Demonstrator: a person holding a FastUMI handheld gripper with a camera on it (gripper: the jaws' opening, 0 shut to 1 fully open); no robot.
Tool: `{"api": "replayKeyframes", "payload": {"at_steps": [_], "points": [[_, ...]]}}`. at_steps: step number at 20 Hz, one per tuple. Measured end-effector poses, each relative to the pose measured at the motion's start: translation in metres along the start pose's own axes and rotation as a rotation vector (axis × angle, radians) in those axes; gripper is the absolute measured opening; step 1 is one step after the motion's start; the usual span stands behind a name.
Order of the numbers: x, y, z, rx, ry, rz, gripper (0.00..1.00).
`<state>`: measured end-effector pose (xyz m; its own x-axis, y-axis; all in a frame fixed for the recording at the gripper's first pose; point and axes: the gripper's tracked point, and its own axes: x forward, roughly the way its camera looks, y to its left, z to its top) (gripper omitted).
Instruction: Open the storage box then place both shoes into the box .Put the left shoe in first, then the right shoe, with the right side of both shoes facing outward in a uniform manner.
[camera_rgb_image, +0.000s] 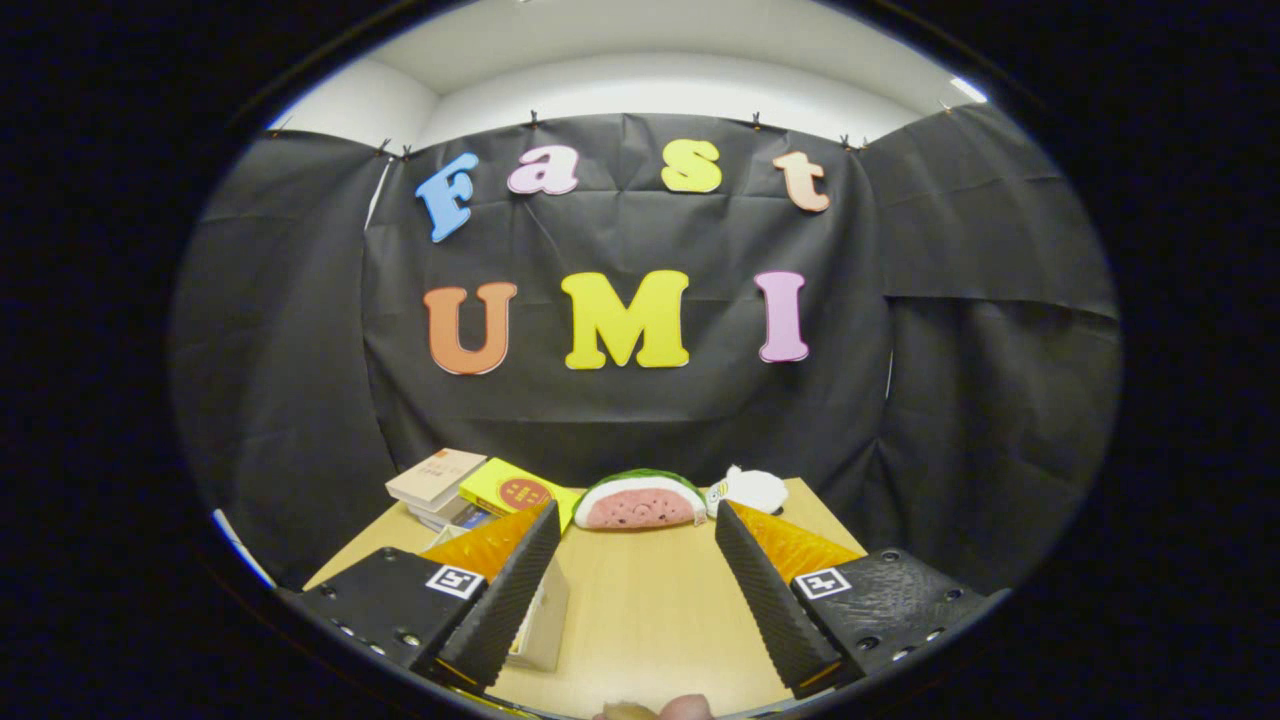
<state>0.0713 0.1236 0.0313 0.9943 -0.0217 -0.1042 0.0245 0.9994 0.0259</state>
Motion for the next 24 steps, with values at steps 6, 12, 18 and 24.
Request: {"api": "replayKeyframes", "payload": {"at_steps": [6, 12, 18, 24], "points": [[-0.005, -0.025, -0.001, 0.019, -0.020, 0.000, 0.95], [-0.010, -0.032, 0.004, 0.006, -0.039, -0.001, 0.96], [-0.013, -0.035, 0.006, 0.011, -0.045, -0.001, 0.96], [-0.015, -0.033, 0.004, 0.009, -0.039, -0.005, 0.96]]}}
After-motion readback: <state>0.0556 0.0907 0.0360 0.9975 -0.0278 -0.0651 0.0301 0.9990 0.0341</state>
